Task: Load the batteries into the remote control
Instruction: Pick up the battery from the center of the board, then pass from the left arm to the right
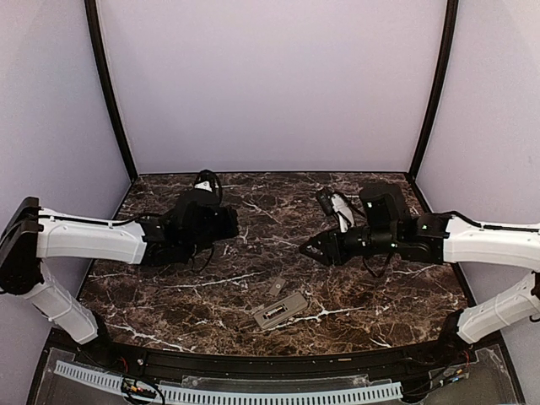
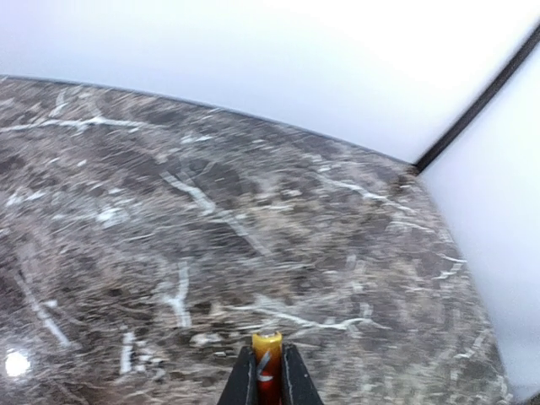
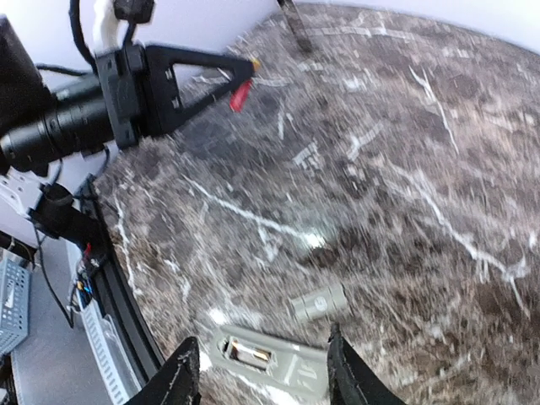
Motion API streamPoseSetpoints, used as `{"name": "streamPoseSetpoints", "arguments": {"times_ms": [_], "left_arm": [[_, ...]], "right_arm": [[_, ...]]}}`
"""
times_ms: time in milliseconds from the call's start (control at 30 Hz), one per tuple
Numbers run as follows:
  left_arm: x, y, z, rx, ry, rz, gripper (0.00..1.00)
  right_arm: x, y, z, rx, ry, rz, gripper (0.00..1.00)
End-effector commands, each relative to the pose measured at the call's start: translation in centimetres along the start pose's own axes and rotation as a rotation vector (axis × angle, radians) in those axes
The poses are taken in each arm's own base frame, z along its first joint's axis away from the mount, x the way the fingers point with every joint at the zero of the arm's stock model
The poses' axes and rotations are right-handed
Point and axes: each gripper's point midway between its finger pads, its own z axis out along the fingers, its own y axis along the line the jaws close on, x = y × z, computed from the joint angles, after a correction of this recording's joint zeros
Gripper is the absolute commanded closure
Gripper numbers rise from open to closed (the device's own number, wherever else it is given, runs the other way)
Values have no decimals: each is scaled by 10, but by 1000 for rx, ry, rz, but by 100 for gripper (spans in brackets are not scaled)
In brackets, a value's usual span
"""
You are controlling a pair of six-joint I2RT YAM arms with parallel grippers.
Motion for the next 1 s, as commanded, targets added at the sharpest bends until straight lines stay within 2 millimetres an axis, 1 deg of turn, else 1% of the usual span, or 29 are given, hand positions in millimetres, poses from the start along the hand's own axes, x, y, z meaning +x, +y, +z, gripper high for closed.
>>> {"name": "streamPoseSetpoints", "arguments": {"times_ms": [0, 33, 67, 100, 133, 167, 233, 300, 367, 433, 467, 533, 633, 700, 967], "left_arm": [[-46, -90, -56, 396, -199, 30, 100], [-53, -107, -73, 480, -228, 25, 100], [-54, -113, -81, 520, -240, 22, 100], [-59, -126, -94, 592, -268, 18, 100], [-60, -131, -100, 623, -277, 20, 100], [-61, -140, -111, 675, -295, 27, 100], [-61, -152, -125, 742, -311, 43, 100], [-60, -160, -134, 792, -322, 51, 100], [-59, -164, -140, 825, -328, 52, 100], [-58, -167, -143, 844, -332, 55, 100], [-58, -169, -147, 860, -340, 57, 100], [-58, -171, -151, 881, -354, 62, 100], [-58, -172, -153, 887, -362, 75, 100], [-55, -174, -152, 889, -359, 84, 100], [-49, -178, -156, 889, -380, 137, 100]], "right_arm": [[-88, 55, -28, -204, -320, -153, 47], [-96, 62, -30, -233, -352, -167, 44], [-105, 70, -33, -262, -385, -182, 41], [-113, 78, -35, -287, -416, -199, 37], [-116, 84, -34, -305, -426, -213, 35], [-118, 91, -33, -315, -432, -229, 34], [-122, 101, -29, -327, -439, -260, 34], [-124, 107, -27, -335, -443, -273, 36], [-125, 111, -24, -350, -441, -276, 41], [-125, 116, -23, -371, -444, -278, 52], [-125, 117, -22, -378, -440, -278, 55], [-124, 117, -19, -380, -433, -275, 61], [-125, 118, -19, -380, -442, -267, 68], [-127, 118, -20, -379, -447, -267, 70], [-128, 118, -18, -380, -441, -259, 70]]}}
